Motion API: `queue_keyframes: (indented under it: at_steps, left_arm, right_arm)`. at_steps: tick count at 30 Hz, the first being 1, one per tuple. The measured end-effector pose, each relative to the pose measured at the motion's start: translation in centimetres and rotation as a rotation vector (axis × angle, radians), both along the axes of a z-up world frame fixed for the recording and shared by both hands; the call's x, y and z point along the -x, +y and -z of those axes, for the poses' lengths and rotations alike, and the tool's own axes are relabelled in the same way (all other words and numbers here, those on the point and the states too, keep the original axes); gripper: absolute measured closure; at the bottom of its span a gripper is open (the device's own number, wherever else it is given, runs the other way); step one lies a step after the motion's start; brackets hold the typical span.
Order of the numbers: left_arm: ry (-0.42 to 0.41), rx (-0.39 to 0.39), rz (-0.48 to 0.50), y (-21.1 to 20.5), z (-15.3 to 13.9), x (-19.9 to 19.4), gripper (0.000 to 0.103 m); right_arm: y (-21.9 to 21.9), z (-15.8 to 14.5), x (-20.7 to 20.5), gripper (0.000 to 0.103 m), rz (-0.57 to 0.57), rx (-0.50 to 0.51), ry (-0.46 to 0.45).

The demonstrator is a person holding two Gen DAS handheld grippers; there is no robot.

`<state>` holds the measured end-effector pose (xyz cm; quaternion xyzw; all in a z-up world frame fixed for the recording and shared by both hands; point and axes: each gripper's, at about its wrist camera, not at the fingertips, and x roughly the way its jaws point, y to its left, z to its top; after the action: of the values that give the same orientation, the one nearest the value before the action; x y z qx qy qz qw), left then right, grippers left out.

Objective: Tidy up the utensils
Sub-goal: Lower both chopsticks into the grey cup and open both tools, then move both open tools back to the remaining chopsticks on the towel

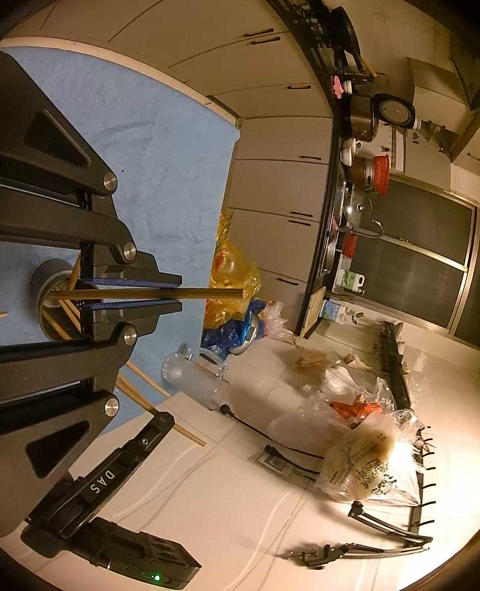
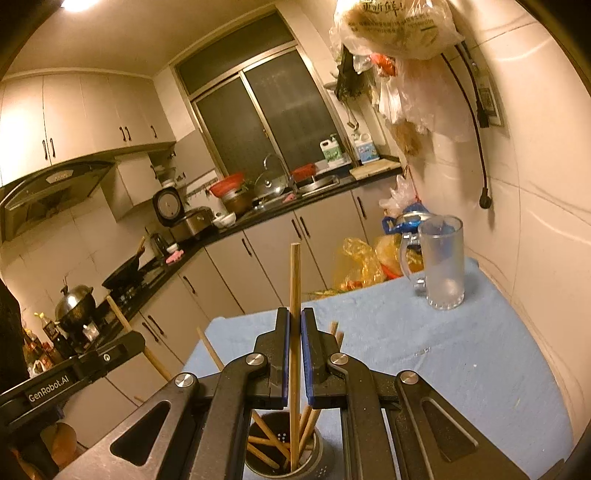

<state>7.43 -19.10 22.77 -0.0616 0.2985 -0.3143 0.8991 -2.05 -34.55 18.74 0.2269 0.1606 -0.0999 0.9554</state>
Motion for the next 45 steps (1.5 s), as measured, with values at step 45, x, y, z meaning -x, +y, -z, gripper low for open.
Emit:
queue_keyframes:
  at_steps: [45]
  left_arm:
    - [0.116,-0.046,-0.06,11.6,7.0,9.4,0.076]
  right_arm:
    - [3.6,6.2,9.6,0.086,-0.108,-0.084,0.185]
